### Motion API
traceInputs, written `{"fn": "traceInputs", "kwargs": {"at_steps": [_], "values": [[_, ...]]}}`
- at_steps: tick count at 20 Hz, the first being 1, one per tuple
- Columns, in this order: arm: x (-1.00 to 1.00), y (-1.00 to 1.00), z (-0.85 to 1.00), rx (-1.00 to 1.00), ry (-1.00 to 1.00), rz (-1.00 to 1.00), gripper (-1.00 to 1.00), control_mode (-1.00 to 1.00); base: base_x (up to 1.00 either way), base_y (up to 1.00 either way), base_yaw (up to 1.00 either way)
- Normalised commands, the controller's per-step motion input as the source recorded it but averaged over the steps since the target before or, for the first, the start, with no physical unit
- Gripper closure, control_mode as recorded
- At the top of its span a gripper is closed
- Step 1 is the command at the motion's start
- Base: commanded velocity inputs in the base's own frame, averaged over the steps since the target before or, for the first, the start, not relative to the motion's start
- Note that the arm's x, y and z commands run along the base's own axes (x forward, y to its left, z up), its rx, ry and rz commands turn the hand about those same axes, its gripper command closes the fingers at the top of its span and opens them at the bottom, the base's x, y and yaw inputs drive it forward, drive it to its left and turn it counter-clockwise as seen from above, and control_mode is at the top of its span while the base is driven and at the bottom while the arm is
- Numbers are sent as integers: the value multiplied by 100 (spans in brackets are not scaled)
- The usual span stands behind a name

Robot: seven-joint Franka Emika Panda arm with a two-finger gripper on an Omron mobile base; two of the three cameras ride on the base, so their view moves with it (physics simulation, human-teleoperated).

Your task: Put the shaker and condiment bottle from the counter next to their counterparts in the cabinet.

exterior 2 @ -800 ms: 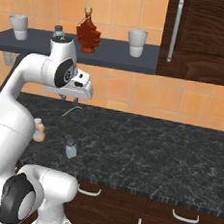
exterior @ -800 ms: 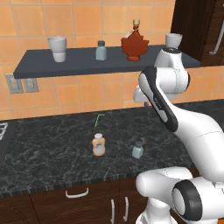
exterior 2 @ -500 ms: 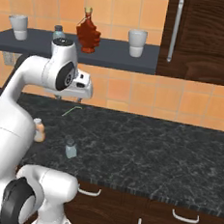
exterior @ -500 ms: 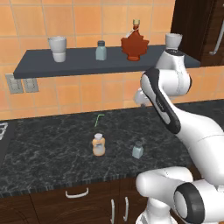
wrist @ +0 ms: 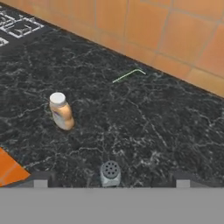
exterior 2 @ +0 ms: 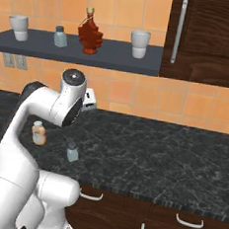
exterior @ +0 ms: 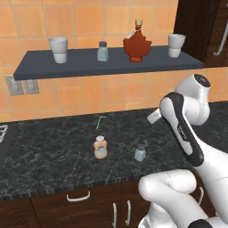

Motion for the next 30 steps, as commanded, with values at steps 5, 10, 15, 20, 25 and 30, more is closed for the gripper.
{"fn": "traceInputs", "kwargs": {"at_steps": [5, 10, 15, 20, 25, 30], "values": [[-26, -8, -79, 26, -38, 22, -100, -100, 0, 0, 0], [-23, -18, -68, 26, -41, 37, -100, -100, 0, 0, 0], [-20, -9, -24, 10, -24, 24, -100, -100, 0, 0, 0], [-3, 0, -26, -2, -2, 14, -100, -100, 0, 0, 0], [8, 0, -48, -16, 19, 31, -100, -100, 0, 0, 0], [25, 0, -1, 2, 5, 8, -100, -100, 0, 0, 0]]}}
